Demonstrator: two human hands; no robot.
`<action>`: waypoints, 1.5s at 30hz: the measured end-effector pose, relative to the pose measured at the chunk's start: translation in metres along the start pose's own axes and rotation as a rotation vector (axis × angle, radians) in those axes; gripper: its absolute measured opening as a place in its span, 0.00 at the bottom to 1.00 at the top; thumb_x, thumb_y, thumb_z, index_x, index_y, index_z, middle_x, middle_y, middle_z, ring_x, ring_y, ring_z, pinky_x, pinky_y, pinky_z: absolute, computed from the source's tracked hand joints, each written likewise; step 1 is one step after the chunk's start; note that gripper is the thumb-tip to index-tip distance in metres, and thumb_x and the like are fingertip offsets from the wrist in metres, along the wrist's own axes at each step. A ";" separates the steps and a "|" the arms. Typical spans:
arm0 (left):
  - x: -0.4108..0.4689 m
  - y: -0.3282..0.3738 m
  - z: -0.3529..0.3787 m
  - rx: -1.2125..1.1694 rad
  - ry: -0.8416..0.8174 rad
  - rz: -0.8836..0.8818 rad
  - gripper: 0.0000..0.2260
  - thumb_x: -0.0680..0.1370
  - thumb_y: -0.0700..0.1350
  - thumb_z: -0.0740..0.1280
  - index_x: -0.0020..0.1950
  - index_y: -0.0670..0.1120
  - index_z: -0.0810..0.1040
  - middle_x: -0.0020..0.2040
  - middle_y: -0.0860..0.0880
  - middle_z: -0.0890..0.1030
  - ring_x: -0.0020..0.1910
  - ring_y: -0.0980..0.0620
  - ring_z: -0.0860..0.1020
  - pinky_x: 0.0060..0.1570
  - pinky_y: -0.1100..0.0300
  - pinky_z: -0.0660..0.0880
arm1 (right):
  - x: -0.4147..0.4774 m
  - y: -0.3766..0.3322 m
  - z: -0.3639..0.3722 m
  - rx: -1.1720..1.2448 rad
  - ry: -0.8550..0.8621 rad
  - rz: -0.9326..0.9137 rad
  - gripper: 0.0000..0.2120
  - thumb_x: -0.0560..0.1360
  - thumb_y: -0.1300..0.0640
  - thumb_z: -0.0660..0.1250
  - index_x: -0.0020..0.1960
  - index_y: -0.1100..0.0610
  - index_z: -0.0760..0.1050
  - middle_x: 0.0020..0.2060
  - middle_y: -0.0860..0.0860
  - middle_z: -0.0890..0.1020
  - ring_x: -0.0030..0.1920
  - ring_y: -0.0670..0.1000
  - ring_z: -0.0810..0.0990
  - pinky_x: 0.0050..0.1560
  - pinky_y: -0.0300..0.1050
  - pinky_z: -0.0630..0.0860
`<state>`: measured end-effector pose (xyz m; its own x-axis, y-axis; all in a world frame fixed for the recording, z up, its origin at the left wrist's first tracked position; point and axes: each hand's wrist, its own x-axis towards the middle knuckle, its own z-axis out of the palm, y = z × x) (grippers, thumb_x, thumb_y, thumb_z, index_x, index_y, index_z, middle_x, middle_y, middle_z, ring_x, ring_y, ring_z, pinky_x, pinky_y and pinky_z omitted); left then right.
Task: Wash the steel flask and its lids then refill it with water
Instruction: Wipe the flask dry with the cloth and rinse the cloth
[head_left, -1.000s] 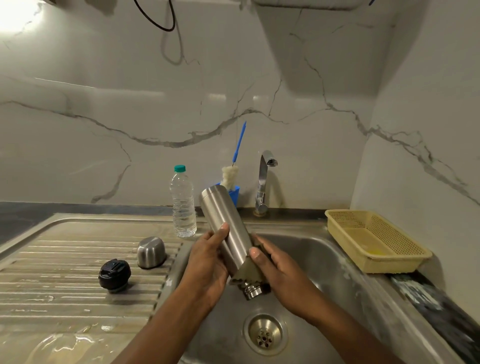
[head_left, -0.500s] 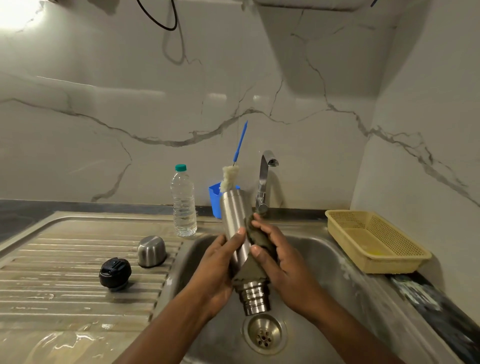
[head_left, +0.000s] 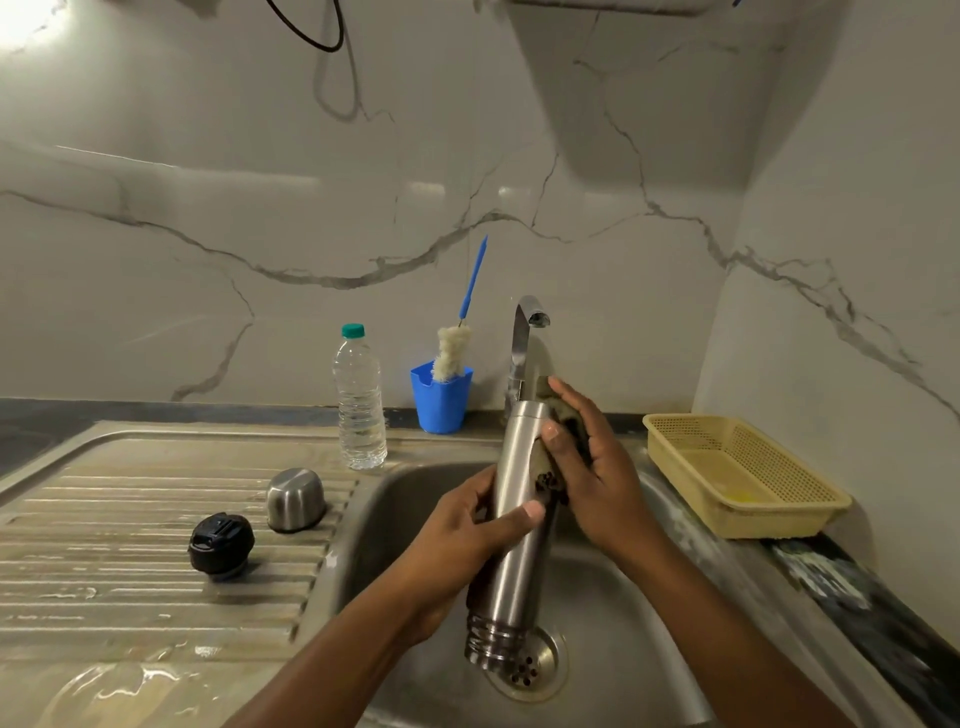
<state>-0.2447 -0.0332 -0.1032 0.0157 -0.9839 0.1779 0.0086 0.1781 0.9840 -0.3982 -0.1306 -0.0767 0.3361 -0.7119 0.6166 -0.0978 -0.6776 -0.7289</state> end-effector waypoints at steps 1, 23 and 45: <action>0.000 0.000 0.000 0.070 0.008 0.027 0.20 0.78 0.52 0.76 0.69 0.59 0.78 0.61 0.50 0.85 0.60 0.48 0.84 0.64 0.44 0.81 | 0.001 -0.002 -0.004 -0.045 0.007 -0.027 0.18 0.85 0.49 0.63 0.74 0.42 0.71 0.69 0.41 0.76 0.69 0.43 0.76 0.69 0.54 0.76; 0.001 0.005 -0.009 -0.148 0.100 0.060 0.23 0.77 0.44 0.74 0.72 0.53 0.75 0.61 0.47 0.85 0.61 0.44 0.84 0.60 0.48 0.83 | -0.018 -0.015 0.015 0.356 -0.072 0.264 0.17 0.85 0.45 0.59 0.74 0.37 0.68 0.61 0.40 0.83 0.57 0.39 0.83 0.52 0.37 0.81; 0.013 0.008 -0.022 -0.604 0.456 -0.021 0.28 0.76 0.51 0.75 0.73 0.47 0.70 0.64 0.35 0.81 0.54 0.39 0.86 0.46 0.45 0.84 | -0.036 -0.011 0.019 0.082 -0.249 0.147 0.11 0.85 0.50 0.63 0.56 0.51 0.84 0.45 0.50 0.87 0.46 0.47 0.86 0.46 0.41 0.80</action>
<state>-0.2226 -0.0441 -0.0936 0.4207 -0.9072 0.0076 0.5577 0.2653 0.7865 -0.3910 -0.0944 -0.0967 0.5444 -0.7270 0.4185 -0.0899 -0.5466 -0.8326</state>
